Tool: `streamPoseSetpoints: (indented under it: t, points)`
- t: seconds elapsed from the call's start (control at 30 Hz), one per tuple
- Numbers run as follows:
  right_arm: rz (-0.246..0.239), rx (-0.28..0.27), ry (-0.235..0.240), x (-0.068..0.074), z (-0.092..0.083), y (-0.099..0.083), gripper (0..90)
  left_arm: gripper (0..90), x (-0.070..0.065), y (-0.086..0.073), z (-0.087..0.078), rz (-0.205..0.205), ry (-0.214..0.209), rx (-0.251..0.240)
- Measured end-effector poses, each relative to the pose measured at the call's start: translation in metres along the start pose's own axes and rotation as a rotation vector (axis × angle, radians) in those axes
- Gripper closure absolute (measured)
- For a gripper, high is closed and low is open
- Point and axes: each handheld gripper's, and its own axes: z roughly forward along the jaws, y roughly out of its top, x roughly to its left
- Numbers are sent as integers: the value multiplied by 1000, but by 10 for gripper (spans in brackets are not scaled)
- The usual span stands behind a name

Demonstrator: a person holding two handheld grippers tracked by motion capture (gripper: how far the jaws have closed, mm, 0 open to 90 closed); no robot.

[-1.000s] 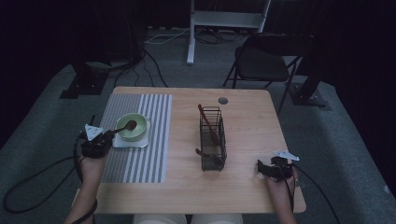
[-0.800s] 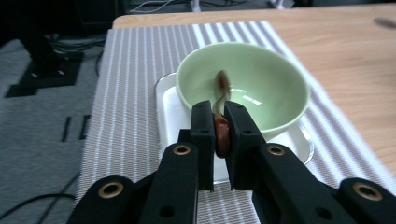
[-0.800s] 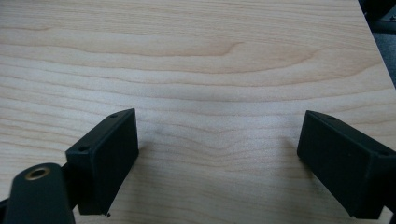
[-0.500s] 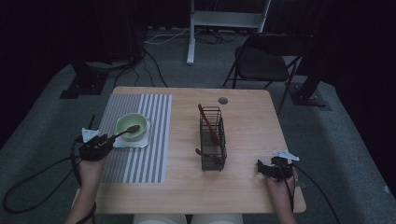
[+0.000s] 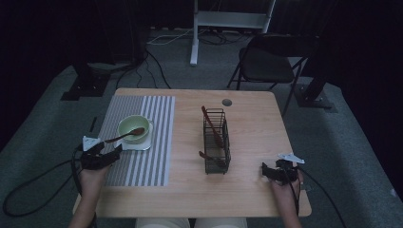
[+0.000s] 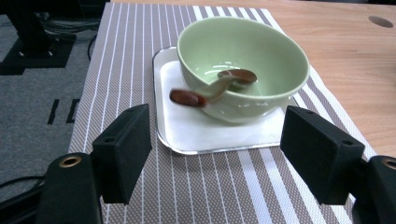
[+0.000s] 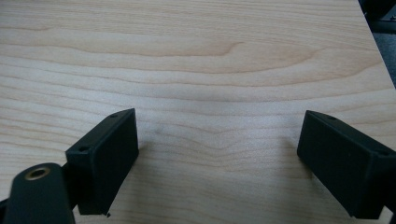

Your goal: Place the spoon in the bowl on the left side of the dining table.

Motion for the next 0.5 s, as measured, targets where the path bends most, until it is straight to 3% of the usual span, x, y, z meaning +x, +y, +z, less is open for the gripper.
streamPoseSetpoints:
  t: [0.07, 0.23, 0.37, 0.5]
  points:
    - [0, 0, 0, 0, 0, 0, 118, 188, 3, -4, 0, -13, 7, 7]
    - [1, 0, 0, 0, 0, 0, 118, 142, 7, -9, -3, -21, 12, 0]
    - [1, 0, 0, 0, 0, 0, 118, 103, 8, -15, -3, -14, 19, 16]
    - [2, 2, 0, 0, 0, 0, 118, 92, 7, -25, -4, 13, 34, -21]
